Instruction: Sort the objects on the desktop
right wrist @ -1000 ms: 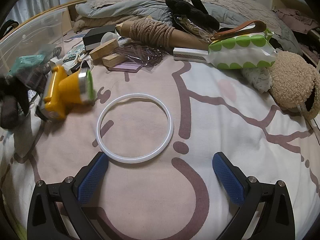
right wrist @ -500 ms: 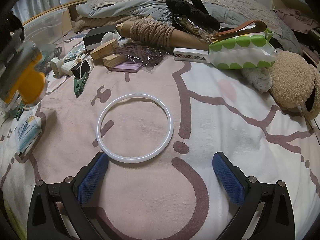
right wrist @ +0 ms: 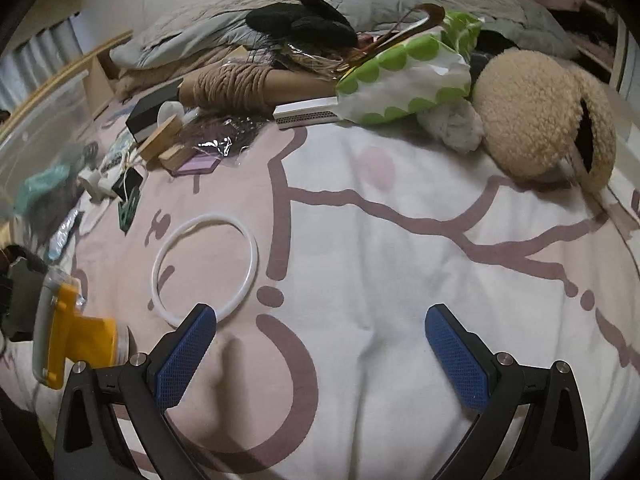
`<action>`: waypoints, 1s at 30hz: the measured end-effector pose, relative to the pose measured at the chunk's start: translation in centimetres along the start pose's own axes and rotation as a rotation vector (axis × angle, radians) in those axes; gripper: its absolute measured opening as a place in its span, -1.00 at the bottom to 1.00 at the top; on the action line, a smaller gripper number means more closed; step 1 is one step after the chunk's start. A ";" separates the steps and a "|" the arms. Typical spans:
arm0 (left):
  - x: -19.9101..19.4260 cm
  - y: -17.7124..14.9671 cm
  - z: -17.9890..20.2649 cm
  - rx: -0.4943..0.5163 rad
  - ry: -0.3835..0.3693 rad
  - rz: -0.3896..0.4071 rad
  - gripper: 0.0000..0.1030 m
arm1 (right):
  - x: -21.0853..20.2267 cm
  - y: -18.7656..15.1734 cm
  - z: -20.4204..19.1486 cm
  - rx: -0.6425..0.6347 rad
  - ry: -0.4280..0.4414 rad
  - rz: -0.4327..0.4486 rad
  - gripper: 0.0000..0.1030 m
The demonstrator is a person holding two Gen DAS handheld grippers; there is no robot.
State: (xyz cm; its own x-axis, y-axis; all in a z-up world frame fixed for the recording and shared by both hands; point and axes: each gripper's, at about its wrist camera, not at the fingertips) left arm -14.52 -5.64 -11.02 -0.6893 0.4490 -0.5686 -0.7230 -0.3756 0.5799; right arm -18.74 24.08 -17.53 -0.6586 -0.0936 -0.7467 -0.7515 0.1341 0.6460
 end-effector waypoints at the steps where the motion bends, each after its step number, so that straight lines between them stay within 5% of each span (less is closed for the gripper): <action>1: 0.1 0.0 0.1 0.008 0.005 -0.001 -0.92 | 0.0 -0.1 -0.3 -0.015 -0.010 -0.001 1.00; 11: 2.2 -1.7 2.5 0.236 0.119 0.009 -0.91 | -1.4 0.3 -1.7 -0.051 0.105 0.067 1.00; 18: 3.9 -3.0 1.9 0.256 0.159 -0.016 -0.91 | -2.3 -0.3 -4.9 -0.168 0.228 0.082 1.00; 26: 4.1 -2.5 -0.3 0.196 0.206 -0.034 -0.92 | -1.7 -0.6 -5.3 -0.182 0.217 0.063 1.00; 29: 3.6 -2.3 -1.2 0.161 0.207 -0.046 -0.67 | -1.6 -0.4 -4.4 -0.138 0.216 0.056 1.00; 30: 3.5 -2.4 -1.3 0.160 0.212 -0.047 -0.38 | -1.5 -0.4 -4.1 -0.123 0.215 0.053 1.00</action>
State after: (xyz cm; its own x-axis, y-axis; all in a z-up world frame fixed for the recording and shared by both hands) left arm -15.30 -4.25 -15.15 -0.6616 0.2764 -0.6971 -0.7496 -0.2183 0.6249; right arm -17.61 20.18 -15.96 -0.6807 -0.2988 -0.6689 -0.7062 0.0248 0.7076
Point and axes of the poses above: each gripper's, at about its wrist camera, not at the fingertips, and x roughly the way its jaws point, z to its right, y to its top, and after that the axes turned 8 degrees about z, right-handed
